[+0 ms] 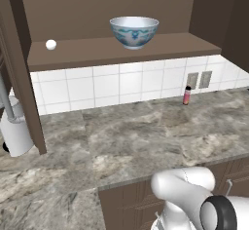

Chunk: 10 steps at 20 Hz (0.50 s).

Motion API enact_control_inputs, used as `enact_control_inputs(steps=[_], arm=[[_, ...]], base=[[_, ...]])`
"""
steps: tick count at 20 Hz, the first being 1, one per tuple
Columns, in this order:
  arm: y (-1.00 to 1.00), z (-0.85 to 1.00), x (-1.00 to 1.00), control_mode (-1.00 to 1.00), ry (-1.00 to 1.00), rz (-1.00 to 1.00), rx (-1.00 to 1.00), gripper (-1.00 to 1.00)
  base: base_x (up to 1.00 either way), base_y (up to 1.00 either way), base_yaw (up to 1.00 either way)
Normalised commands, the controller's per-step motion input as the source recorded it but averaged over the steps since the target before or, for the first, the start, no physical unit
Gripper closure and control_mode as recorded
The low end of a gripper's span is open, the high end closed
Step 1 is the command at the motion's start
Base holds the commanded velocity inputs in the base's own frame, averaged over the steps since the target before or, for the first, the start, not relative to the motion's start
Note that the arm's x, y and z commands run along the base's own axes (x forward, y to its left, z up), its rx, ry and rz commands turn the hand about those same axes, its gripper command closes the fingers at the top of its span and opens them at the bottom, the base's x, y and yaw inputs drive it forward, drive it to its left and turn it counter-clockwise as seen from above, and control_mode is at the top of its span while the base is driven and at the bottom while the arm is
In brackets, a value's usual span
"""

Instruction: Pick the mug and place it in the sink. Pick the bowl and place it in the open cabinet and then close the cabinet.

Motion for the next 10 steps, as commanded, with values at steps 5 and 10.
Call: enact_control_inputs(steps=[5,10], arm=[[-0.47,0.0,0.0,-1.0,0.0,0.09,0.03,-1.0],[-0.43,0.0,0.0,-1.0,0.0,0.11,0.06,-1.0]], base=[[0.0,0.0,0.0],[0.0,0.0,0.0]])
